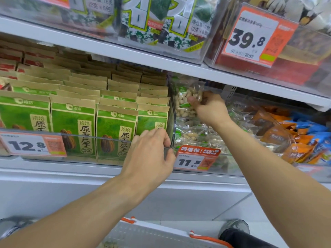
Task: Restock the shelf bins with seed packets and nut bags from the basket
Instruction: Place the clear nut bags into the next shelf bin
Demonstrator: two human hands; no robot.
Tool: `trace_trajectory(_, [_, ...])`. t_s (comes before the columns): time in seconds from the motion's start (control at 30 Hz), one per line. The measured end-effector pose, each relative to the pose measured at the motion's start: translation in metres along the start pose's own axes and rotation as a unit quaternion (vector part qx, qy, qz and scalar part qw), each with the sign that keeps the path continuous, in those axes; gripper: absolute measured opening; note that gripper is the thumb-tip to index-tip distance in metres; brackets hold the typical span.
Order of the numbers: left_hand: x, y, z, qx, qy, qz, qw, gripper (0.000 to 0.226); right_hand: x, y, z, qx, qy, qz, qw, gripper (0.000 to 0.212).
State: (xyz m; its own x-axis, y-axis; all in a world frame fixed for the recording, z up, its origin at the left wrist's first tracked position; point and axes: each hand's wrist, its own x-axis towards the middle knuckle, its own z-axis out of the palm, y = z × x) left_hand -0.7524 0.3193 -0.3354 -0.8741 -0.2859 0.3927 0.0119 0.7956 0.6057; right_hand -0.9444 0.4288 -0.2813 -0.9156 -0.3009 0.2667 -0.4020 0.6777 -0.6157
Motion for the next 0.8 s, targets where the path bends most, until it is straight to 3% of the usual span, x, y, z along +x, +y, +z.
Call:
trace_trajectory(0.13, [0.0, 0.002, 0.001, 0.002, -0.002, -0.004, 1.0, 0.015, -0.006, -0.006, 0.008, -0.015, 0.025, 0.015, 0.999, 0.039])
trace_trajectory(0.33, [0.0, 0.003, 0.001, 0.006, -0.002, -0.015, 1.0, 0.015, -0.01, -0.011, -0.009, -0.094, -0.052, 0.035, 0.994, 0.028])
trace_trajectory(0.4, [0.0, 0.004, 0.001, 0.008, -0.001, -0.016, 1.0, 0.013, -0.008, -0.009, -0.008, -0.021, -0.041, 0.065, 0.997, 0.032])
trace_trajectory(0.47, [0.001, 0.005, 0.002, 0.017, -0.004, -0.014, 1.0, 0.013, -0.009, -0.009, -0.003, 0.097, -0.042, 0.135, 0.985, 0.05])
trace_trajectory(0.6, [0.001, 0.005, 0.004, 0.023, -0.002, -0.01, 1.0, 0.014, -0.006, -0.006, -0.001, 0.148, -0.034, 0.171, 0.973, 0.05])
trace_trajectory(0.8, [0.0, 0.004, 0.006, 0.03, 0.002, -0.006, 1.0, 0.013, -0.01, 0.006, 0.001, 0.016, -0.026, 0.141, 0.99, 0.042])
